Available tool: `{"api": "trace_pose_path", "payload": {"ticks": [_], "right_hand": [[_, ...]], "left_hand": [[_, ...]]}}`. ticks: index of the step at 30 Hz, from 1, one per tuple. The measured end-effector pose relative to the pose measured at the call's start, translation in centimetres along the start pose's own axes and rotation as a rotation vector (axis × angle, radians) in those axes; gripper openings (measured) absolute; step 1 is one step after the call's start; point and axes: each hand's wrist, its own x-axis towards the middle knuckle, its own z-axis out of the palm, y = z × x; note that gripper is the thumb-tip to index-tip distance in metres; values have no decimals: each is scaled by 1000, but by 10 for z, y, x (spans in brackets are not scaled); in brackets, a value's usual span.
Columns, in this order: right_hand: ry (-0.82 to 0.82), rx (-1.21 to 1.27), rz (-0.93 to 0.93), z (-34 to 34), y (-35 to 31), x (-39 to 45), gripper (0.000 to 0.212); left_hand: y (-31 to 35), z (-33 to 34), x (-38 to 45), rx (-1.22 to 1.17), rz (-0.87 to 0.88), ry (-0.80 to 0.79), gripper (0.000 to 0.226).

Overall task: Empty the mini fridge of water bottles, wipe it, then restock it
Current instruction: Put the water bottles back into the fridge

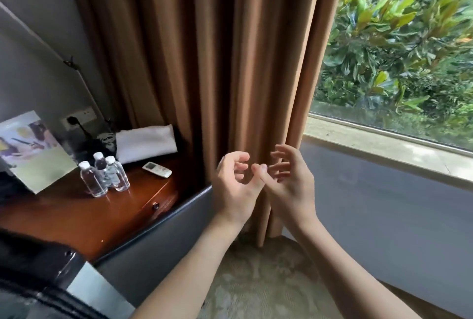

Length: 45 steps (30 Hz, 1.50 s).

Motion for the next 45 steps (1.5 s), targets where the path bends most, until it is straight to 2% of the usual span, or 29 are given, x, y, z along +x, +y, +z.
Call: {"api": "trace_pose_path", "payload": {"ticks": [6, 17, 21, 24, 28, 31, 34, 37, 39, 41, 42, 43, 45], "right_hand": [[-156, 71, -7, 88, 15, 38, 51], [-650, 222, -60, 275, 28, 76, 53], [-840, 278, -60, 332, 37, 95, 57], [-959, 318, -23, 370, 45, 105, 48], [-1059, 309, 19, 431, 59, 120, 51], [-1084, 245, 60, 491, 83, 128, 58], [-1114, 147, 70, 552, 115, 120, 70], [-1213, 59, 75, 611, 143, 98, 84], [-1268, 73, 93, 646, 160, 79, 90], [-1288, 90, 96, 673, 175, 61, 88], [-1282, 87, 108, 684, 182, 52, 84], [-1268, 72, 131, 693, 190, 45, 79], [-1229, 28, 197, 705, 202, 35, 66]], "left_hand": [[-44, -35, 54, 73, -109, 150, 52], [-135, -125, 128, 139, -317, 568, 36], [-159, -143, 155, 236, -405, 692, 32], [-176, -159, 176, 316, -449, 776, 25], [-210, -192, 204, 339, -480, 935, 21], [-262, -234, 224, 353, -582, 1067, 24], [-329, -273, 237, 403, -702, 1057, 34], [-400, -304, 246, 432, -727, 975, 46], [-441, -326, 254, 432, -751, 881, 71], [-473, -349, 262, 428, -761, 785, 97], [-485, -358, 265, 410, -749, 754, 103], [-495, -366, 267, 388, -738, 729, 104], [-509, -377, 271, 400, -760, 680, 92]]}}
